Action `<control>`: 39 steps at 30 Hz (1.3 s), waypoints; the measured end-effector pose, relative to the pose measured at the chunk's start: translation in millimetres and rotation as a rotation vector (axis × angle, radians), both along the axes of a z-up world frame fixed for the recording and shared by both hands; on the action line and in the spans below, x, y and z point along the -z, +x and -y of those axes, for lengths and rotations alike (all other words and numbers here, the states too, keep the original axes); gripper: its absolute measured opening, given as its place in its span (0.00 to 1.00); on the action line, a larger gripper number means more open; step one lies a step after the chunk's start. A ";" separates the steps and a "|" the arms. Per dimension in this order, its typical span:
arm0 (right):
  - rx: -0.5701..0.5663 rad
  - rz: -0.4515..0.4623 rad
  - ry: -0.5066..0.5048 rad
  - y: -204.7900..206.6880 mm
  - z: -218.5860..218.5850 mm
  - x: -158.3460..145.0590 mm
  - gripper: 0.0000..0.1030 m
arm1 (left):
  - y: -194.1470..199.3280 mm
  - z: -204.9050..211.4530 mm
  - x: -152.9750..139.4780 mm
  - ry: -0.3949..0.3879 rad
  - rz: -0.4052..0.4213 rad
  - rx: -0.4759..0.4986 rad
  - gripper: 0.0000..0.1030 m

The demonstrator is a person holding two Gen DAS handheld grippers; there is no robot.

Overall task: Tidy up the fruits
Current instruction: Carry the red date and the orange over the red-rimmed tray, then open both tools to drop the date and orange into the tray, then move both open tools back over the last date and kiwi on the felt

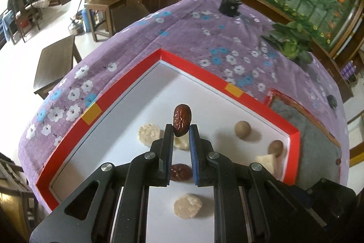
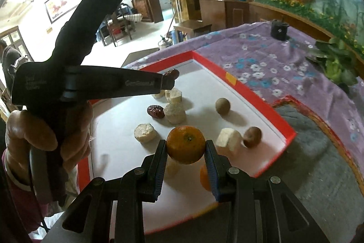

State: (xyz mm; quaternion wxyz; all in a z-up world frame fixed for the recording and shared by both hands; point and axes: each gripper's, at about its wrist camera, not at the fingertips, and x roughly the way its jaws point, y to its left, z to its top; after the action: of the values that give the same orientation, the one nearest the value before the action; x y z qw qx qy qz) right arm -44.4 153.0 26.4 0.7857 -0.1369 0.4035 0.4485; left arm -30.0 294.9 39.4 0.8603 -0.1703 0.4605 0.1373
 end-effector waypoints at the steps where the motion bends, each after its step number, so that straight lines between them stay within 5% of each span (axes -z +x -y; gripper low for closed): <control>1: -0.001 -0.002 -0.008 2.1 -3.4 3.0 0.31 | 0.6 -1.0 1.2 -0.002 -0.003 -0.002 0.13; 11: 0.029 -0.005 -0.023 15.5 -17.1 17.4 0.32 | 14.5 -8.5 14.1 -0.033 -0.030 -0.039 0.13; 14: 0.019 -0.033 0.011 11.5 -12.4 15.1 0.44 | 13.1 -17.1 15.4 -0.073 -0.026 -0.060 0.14; 17: 0.011 -0.035 0.014 4.4 -8.0 12.6 0.44 | 12.2 -20.9 14.7 -0.077 -0.035 -0.069 0.16; 24: 0.021 -0.030 0.058 -13.5 16.2 -0.2 0.45 | -0.7 -18.1 -0.3 -0.072 0.004 -0.112 0.54; 39: 0.214 0.019 0.063 -16.9 117.4 -10.9 0.47 | -14.7 88.6 -28.5 0.058 0.066 0.067 0.54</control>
State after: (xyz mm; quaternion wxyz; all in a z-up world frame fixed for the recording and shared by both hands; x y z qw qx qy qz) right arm -61.4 35.6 37.4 0.8366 -0.0726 0.3942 0.3734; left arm -44.8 206.3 68.0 0.8838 -0.1344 0.4329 0.1159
